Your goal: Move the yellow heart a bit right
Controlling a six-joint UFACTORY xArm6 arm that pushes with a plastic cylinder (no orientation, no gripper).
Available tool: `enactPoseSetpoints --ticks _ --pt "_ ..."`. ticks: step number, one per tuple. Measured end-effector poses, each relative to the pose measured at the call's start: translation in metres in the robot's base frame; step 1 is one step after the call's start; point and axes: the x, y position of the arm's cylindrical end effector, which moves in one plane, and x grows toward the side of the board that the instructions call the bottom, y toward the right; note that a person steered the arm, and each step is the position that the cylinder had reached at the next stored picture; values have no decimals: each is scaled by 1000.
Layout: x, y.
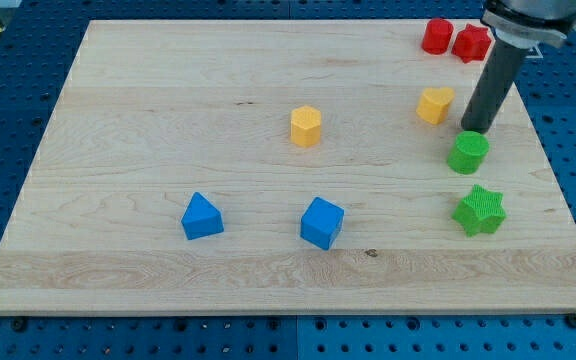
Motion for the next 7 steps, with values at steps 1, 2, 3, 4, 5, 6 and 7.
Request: enactPoseSetpoints --ticks 1,2,3,4,5,6,7 --pt "7 -22" --pt "7 -68" --pt "-15 -80" --pt "-62 -56" --pt "-76 -15" --pt "-69 -28" --pt "-51 -41"
